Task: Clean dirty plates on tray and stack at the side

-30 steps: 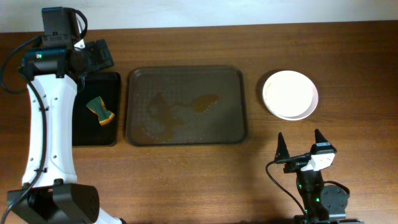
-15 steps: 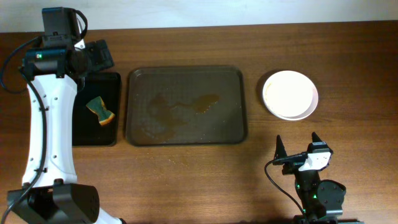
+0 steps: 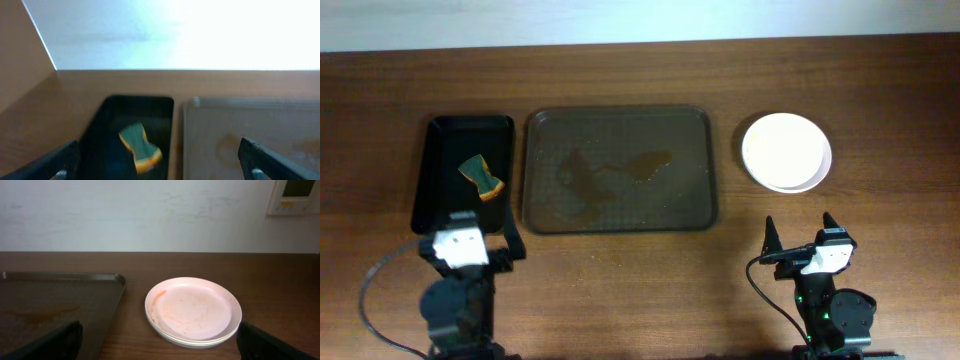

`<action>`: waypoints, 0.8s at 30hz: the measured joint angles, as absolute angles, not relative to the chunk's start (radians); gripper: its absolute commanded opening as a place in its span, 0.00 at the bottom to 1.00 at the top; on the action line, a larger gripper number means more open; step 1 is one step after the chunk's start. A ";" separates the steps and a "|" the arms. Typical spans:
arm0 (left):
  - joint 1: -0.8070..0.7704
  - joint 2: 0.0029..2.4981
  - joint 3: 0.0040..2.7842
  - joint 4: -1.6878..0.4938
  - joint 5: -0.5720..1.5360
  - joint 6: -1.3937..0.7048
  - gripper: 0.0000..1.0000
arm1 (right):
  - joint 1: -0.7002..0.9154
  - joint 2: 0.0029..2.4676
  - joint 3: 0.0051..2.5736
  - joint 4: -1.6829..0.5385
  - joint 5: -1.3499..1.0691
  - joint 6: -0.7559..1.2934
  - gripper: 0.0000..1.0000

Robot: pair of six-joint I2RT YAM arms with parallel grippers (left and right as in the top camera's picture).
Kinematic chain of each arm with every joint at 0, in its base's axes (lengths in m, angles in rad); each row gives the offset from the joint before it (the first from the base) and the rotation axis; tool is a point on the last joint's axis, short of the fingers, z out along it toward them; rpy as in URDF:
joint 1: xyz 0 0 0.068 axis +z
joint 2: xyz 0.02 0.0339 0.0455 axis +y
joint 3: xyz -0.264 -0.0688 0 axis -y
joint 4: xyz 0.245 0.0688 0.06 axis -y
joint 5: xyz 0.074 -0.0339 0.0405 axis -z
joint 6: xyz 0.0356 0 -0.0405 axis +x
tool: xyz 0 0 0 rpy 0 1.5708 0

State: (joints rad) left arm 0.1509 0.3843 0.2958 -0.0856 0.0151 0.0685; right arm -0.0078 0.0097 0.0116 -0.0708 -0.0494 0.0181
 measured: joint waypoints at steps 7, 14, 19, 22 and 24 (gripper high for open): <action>0.120 0.065 0.016 -0.073 0.096 0.304 0.99 | -0.008 0.010 0.011 -0.071 -0.050 0.019 0.98; 0.117 0.015 0.016 -0.070 0.098 0.323 0.99 | -0.008 0.010 0.011 -0.070 -0.049 0.019 0.98; 0.117 0.015 0.016 -0.070 0.098 0.323 0.99 | -0.008 0.010 0.011 -0.070 -0.049 0.018 0.98; 0.117 0.015 0.016 -0.070 0.098 0.323 0.99 | -0.008 0.010 0.011 -0.070 -0.049 0.019 0.98; 0.117 0.015 0.016 -0.070 0.098 0.323 0.99 | -0.008 0.010 0.011 -0.070 -0.049 0.018 0.99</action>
